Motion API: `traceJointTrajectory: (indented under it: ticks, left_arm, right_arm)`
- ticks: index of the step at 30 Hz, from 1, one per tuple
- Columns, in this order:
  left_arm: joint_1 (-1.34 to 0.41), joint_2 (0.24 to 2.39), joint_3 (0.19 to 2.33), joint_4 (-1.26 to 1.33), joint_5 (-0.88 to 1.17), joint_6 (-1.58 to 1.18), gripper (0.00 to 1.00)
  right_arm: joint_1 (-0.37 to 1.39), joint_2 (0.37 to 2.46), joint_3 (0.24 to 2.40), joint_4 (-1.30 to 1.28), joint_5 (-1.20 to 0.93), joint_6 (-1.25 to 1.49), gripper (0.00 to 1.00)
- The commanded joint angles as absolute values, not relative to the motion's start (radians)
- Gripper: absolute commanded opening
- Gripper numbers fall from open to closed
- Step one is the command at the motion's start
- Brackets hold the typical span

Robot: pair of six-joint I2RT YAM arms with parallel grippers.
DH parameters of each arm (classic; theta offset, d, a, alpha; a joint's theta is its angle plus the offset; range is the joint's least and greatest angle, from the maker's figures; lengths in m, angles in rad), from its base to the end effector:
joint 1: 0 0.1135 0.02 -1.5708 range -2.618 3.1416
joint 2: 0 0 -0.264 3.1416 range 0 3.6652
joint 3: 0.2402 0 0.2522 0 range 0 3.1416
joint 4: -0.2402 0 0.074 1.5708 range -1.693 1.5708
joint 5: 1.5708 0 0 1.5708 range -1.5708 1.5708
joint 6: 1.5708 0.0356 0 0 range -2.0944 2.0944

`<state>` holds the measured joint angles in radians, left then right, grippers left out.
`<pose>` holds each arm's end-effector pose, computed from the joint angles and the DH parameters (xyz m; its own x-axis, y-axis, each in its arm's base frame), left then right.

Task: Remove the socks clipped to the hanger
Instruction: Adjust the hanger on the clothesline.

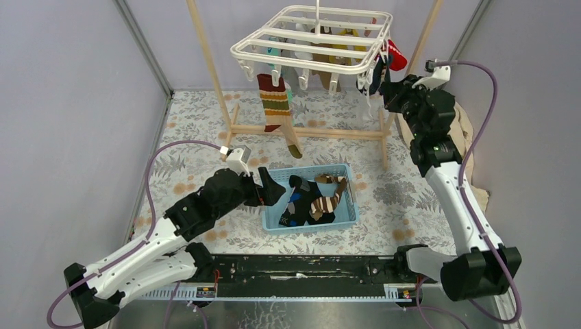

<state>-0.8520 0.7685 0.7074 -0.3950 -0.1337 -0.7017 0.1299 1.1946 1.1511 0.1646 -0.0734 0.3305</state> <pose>0.1198 -0.1297 0.2938 -0.6521 -0.2262 -0.7236 0.3223 0.7812 -0.5347 0.2764 0.0387 0.4216 0.0480 0.3327 -0.9418 -0.2293 0.9214 0.3138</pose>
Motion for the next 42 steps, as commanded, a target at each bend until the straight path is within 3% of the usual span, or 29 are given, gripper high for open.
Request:
traceJointTrajectory:
  ticks: [1,13,28,42]
  left_arm:
    - [-0.855,0.739,0.729,-0.391,-0.126,-0.709,0.99]
    - [-0.855,0.721,0.731,-0.395,-0.124,-0.721,0.99]
    - [-0.855,0.744,0.779,-0.389,-0.116,-0.716,0.99]
    - [-0.856,0.756,0.780,-0.386,-0.116,-0.709,0.99]
  right_arm:
    - [0.127,1.118,1.142,0.191,-0.172,0.385,0.06]
    - [0.183,1.097,1.203,0.078,-0.325,0.386,0.03]
    - [0.508,1.239,1.429,-0.141,-0.168,0.199,0.02]
    - [0.726,1.594,1.916,-0.525,0.098,0.040,0.02]
